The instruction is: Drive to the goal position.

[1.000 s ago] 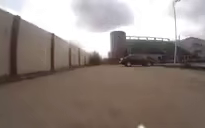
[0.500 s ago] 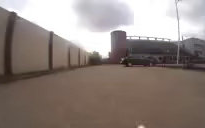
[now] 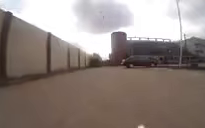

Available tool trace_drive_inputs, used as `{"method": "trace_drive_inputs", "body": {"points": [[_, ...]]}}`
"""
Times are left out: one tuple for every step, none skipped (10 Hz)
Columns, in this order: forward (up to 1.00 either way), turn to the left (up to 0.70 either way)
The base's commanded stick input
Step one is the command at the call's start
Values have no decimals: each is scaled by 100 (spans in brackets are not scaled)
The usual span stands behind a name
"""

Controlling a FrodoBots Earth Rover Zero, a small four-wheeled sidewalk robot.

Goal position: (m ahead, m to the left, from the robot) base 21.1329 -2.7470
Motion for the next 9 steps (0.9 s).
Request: {"method": "trace_drive_inputs", "body": {"points": [[70, 0], [70, 0], [70, 0], [70, 0], [70, 0], [70, 0], [70, 0], [70, 0], [70, 0]]}}
